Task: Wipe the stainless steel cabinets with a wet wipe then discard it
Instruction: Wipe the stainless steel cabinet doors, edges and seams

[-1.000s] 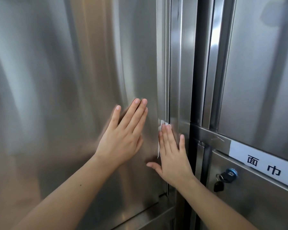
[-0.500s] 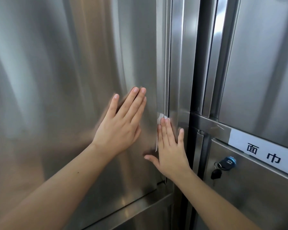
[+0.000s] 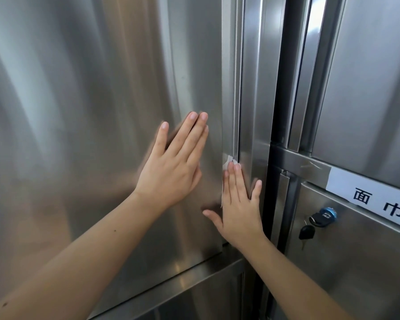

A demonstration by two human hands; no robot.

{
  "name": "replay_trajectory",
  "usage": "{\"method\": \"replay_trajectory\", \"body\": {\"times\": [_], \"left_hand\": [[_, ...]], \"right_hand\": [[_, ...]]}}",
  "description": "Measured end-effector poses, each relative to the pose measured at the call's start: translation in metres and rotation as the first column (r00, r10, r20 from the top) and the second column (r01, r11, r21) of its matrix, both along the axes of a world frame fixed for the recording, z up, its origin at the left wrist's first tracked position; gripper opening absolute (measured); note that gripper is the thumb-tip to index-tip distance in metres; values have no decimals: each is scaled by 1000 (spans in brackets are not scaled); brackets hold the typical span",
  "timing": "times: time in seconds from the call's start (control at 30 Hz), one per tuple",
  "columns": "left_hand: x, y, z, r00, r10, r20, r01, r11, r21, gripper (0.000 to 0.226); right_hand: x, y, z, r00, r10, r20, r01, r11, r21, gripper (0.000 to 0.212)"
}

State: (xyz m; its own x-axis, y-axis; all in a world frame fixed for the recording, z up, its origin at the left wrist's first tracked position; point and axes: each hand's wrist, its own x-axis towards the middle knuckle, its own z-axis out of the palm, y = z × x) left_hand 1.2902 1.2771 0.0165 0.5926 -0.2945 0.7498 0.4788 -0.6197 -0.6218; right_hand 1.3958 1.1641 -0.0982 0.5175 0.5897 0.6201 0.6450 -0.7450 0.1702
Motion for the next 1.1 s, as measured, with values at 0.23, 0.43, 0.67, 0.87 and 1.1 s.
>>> {"method": "replay_trajectory", "body": {"times": [0.23, 0.43, 0.67, 0.87, 1.1], "left_hand": [[-2, 0, -5, 1000, -7, -21, 6, 1000, -22, 58], [-3, -1, -7, 999, 3, -42, -4, 1000, -27, 60], [-1, -2, -15, 996, -7, -85, 4, 999, -33, 64], [0, 0, -15, 996, -10, -91, 6, 999, -41, 66], [1, 1, -16, 995, 0, -95, -3, 999, -32, 66]], "right_hand": [[-12, -6, -36, 994, 37, -103, -35, 999, 22, 83], [-6, 0, -7, 995, 79, -56, -69, 982, 173, 78], [-8, -2, -60, 991, 46, -123, -40, 998, 55, 82], [-12, 1, -60, 994, 8, -112, 3, 996, 94, 84], [-3, 3, -28, 999, 26, -40, -22, 996, 91, 85]]}}
